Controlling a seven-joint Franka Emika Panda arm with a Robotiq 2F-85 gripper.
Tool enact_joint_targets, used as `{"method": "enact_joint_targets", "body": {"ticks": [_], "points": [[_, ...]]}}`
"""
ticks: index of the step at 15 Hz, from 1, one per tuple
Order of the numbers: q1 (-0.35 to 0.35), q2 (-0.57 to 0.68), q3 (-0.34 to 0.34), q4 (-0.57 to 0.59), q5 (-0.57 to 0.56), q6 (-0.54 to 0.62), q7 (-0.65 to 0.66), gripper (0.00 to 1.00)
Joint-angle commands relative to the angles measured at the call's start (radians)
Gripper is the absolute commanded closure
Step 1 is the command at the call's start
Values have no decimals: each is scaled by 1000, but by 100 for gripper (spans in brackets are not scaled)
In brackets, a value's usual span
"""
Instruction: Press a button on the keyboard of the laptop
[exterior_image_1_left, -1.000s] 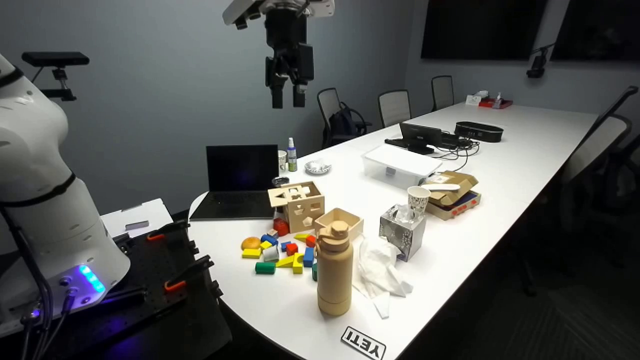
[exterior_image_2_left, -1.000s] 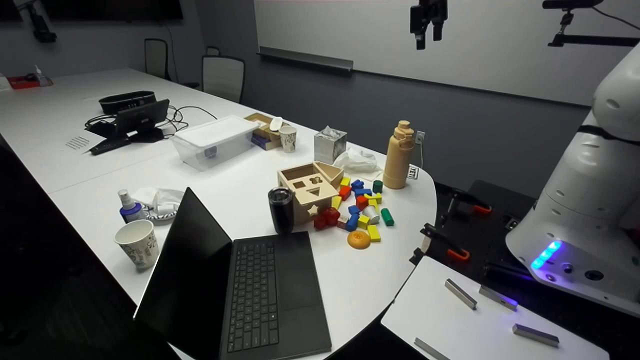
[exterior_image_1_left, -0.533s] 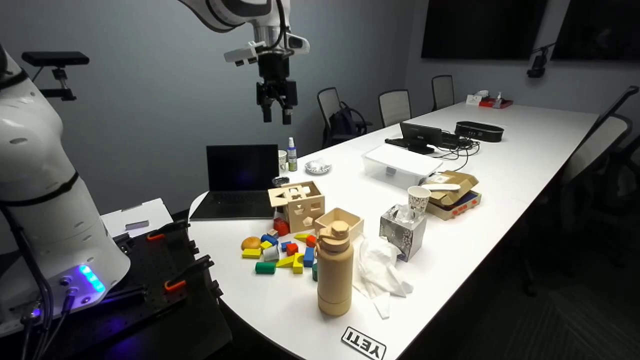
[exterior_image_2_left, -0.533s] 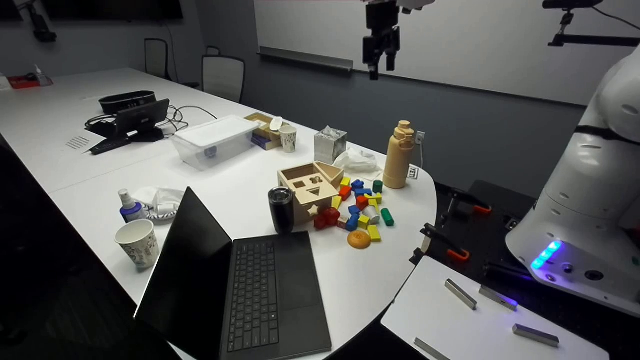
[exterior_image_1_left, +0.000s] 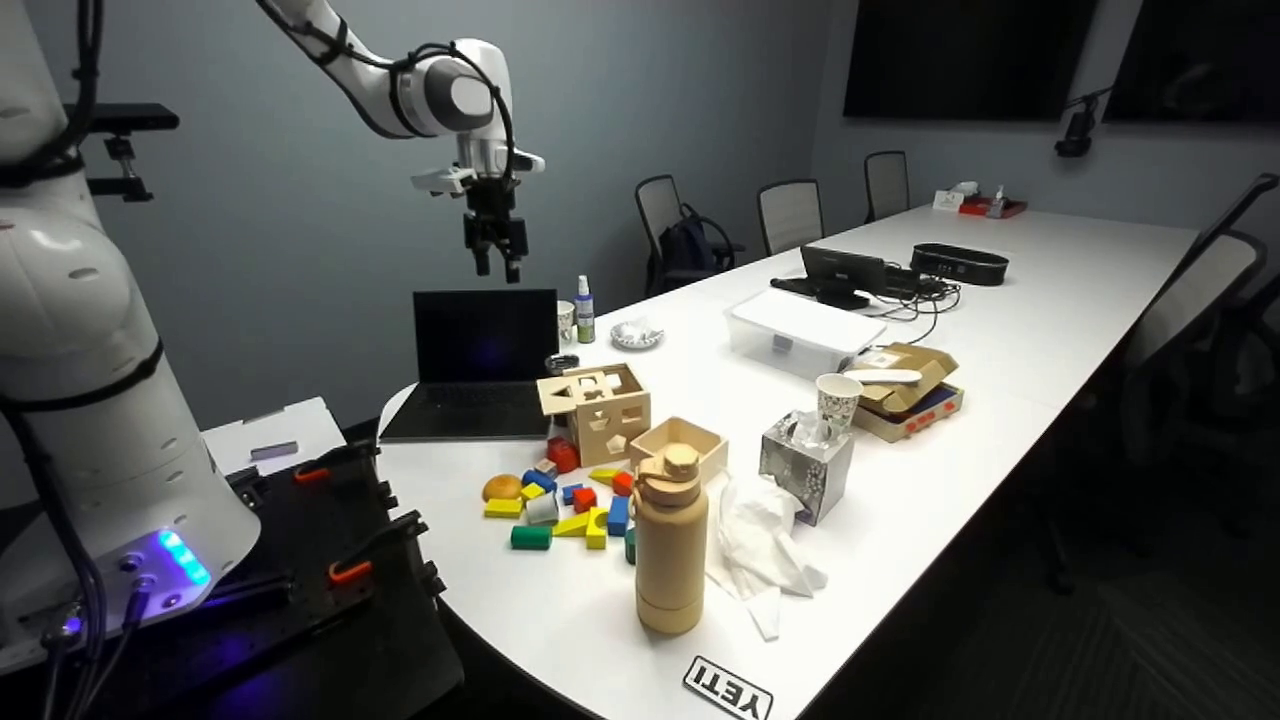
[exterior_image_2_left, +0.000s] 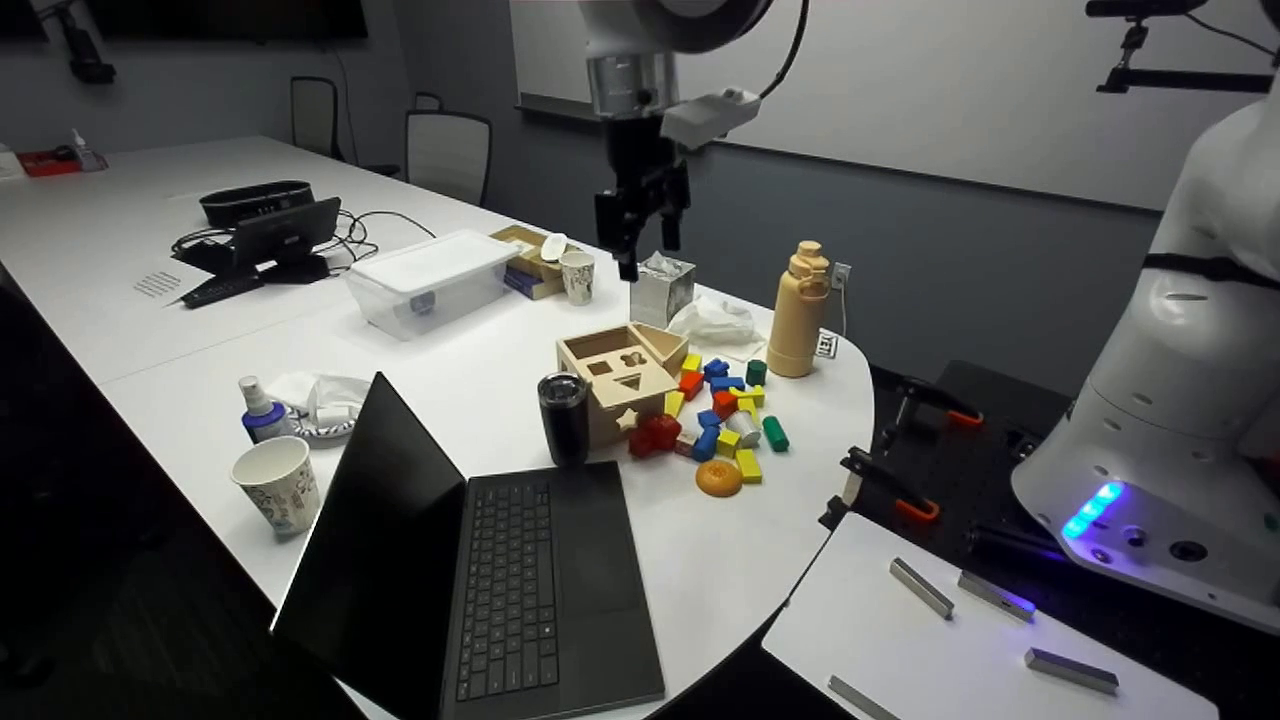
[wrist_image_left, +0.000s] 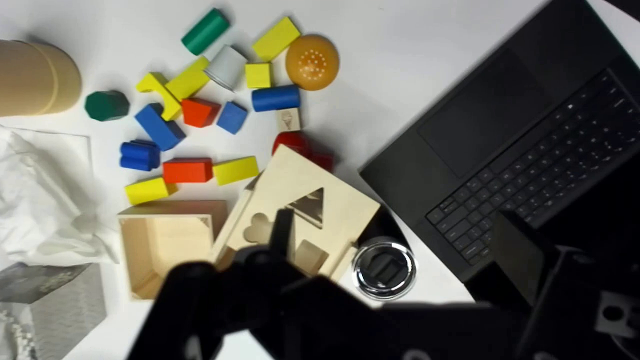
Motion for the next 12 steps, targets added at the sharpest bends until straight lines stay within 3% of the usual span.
{"method": "enact_joint_targets", "body": {"ticks": [1,2,3,4,7,12], "points": [[49,179,11,73,-16,81,84,0],[64,225,5,87,-31,111,106,0],[78,264,-4,100,-38,142,118,25],[94,301,-13,115,-52,178,130,26],[134,420,-35,176,-69,266,119,51],[136,602,-7,297,-12,258,-47,88]]}}
